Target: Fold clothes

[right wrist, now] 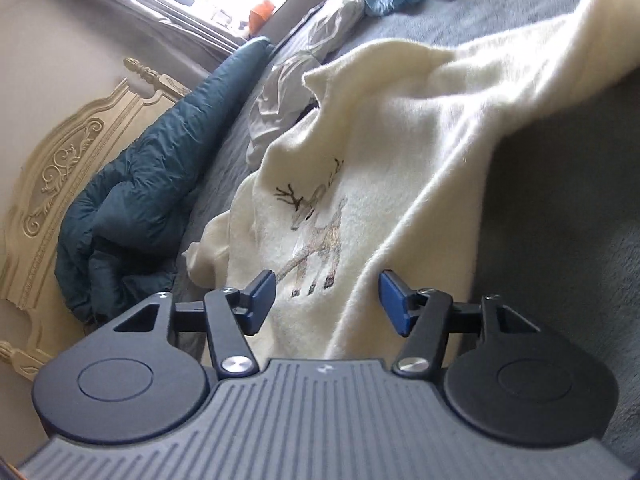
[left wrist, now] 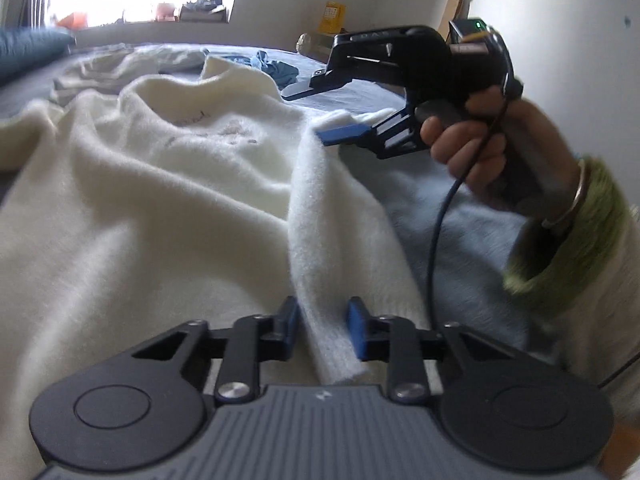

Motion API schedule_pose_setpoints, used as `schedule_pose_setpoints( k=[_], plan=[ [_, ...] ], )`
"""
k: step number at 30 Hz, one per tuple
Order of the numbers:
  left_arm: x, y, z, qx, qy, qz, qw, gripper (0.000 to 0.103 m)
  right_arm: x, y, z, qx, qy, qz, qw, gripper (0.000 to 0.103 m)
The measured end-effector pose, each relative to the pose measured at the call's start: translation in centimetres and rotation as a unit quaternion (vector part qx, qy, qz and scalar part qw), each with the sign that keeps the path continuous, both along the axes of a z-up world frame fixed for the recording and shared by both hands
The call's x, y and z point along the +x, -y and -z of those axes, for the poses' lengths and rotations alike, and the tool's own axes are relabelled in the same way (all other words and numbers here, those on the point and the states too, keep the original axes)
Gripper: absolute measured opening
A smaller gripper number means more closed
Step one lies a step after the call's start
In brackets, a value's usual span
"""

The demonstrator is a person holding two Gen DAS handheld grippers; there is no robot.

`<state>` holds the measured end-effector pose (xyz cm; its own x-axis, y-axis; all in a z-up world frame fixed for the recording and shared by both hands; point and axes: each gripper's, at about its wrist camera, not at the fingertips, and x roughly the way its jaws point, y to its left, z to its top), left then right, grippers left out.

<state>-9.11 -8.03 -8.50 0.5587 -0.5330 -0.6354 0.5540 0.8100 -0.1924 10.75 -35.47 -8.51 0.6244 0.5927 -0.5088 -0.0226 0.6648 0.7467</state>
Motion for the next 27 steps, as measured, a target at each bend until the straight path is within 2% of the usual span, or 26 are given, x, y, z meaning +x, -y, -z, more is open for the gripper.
schedule_pose_setpoints(
  k=[4, 6, 8, 10, 12, 14, 16, 19, 21, 24, 27],
  plan=[
    [1.4, -2.3, -0.7, -0.028, -0.008, -0.065, 0.9975, 0.014, 0.5, 0.2, 0.2, 0.019, -0.005, -0.012, 1.0, 0.062],
    [2.5, -3.8, -0.6, -0.05, -0.037, -0.099, 0.9931, 0.011, 0.7, 0.3, 0.5, 0.031, -0.008, -0.019, 0.999, 0.064],
    [2.7, -4.8, -0.8, -0.064, -0.047, -0.107, 0.991, 0.01, 0.9, 0.5, 1.1, 0.048, -0.019, -0.021, 0.998, 0.065],
    [1.7, -4.7, -1.6, -0.072, -0.029, -0.084, 0.9934, 0.018, 1.1, 0.7, 1.8, 0.06, -0.032, -0.019, 0.997, 0.065],
    [0.1, -3.8, -2.6, -0.07, -0.001, -0.044, 0.9966, 0.038, 1.2, 0.9, 2.3, 0.068, -0.039, -0.017, 0.997, 0.065],
    [-1.4, -2.3, -3.1, -0.042, 0.023, -0.004, 0.9988, 0.041, 1.1, 0.9, 2.4, 0.071, -0.042, -0.015, 0.996, 0.065],
    [-2.1, -0.9, -2.6, -0.011, 0.026, 0.022, 0.9993, 0.041, 0.7, 0.8, 2.1, 0.066, -0.038, -0.016, 0.997, 0.065],
    [-1.7, 0.4, -1.2, 0.017, 0.012, 0.023, 0.9995, 0.036, -1.0, 0.9, 1.0, 0.038, -0.018, -0.021, 0.999, 0.065],
    [-1.3, 0.5, -0.5, 0.014, 0.003, 0.017, 0.9997, 0.022, -3.0, 1.2, 0.0, 0.006, 0.003, -0.019, 1.0, 0.065],
    [-0.9, 0.1, -0.4, -0.01, -0.008, 0.013, 0.9998, 0.009, -7.1, 1.5, -1.0, -0.042, 0.033, -0.017, 0.998, 0.065],
    [-0.4, -1.4, -0.4, -0.061, -0.042, 0.002, 0.9972, 0.007, -11.1, 0.7, -1.1, -0.079, 0.054, -0.037, 0.995, 0.064]
  ],
)
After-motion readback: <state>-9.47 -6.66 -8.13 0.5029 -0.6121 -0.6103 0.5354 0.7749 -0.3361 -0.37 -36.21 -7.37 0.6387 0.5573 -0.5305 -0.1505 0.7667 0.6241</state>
